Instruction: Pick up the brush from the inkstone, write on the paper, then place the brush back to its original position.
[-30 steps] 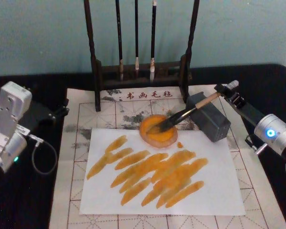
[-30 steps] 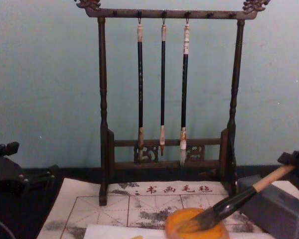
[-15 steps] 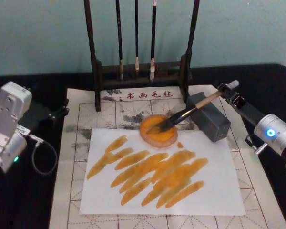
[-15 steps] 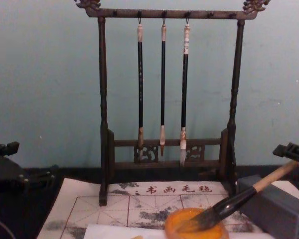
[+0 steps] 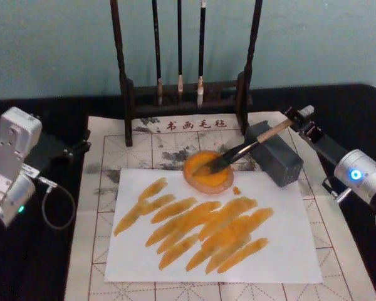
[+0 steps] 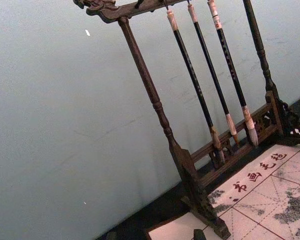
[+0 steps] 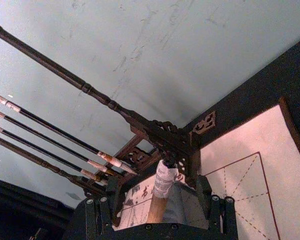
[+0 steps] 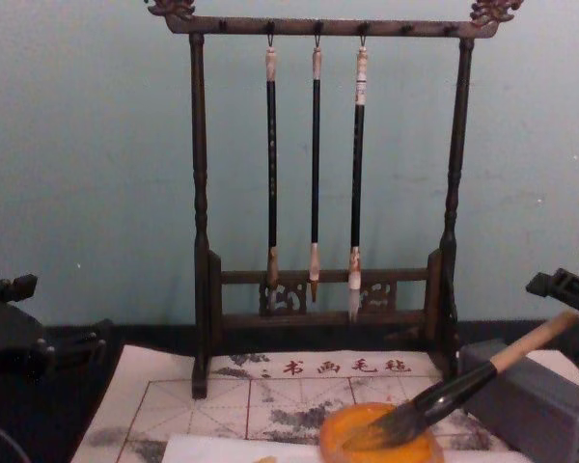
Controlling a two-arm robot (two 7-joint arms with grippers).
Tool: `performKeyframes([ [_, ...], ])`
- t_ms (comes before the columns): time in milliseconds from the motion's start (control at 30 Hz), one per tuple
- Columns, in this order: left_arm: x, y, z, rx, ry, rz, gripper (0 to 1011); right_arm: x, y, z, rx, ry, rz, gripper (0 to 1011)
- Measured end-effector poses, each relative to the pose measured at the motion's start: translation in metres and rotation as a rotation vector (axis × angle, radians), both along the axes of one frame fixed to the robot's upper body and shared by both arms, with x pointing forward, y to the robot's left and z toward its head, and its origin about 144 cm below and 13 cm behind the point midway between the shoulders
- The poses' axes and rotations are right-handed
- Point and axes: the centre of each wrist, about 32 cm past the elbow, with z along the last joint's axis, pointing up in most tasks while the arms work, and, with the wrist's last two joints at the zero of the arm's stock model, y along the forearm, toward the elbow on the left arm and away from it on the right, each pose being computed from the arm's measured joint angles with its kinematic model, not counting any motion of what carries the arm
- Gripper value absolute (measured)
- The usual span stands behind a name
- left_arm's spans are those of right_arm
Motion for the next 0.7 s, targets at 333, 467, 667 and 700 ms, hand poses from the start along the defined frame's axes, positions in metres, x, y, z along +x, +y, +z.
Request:
performKeyframes([
  [333,0.0,0.0,0.0,0.0,0.0,0.0,1001,0.0,0.0,0.0,0.0,0.0,0.0,1000],
  [467,0.0,0.0,0.0,0.0,0.0,0.0,1001,-0.0002,-0.0001,0.0,0.0,-0.001,-0.001,1000],
  [667,0.0,0.0,0.0,0.0,0.0,0.0,1001,-0.0061,-0.0004,0.0046,-0.022,-0.043,-0.014,1000],
  [700,0.0,0.0,0.0,0.0,0.0,0.0,1001,-0.0074,-0.0002,0.0051,-0.032,-0.05,-0.017,1000],
])
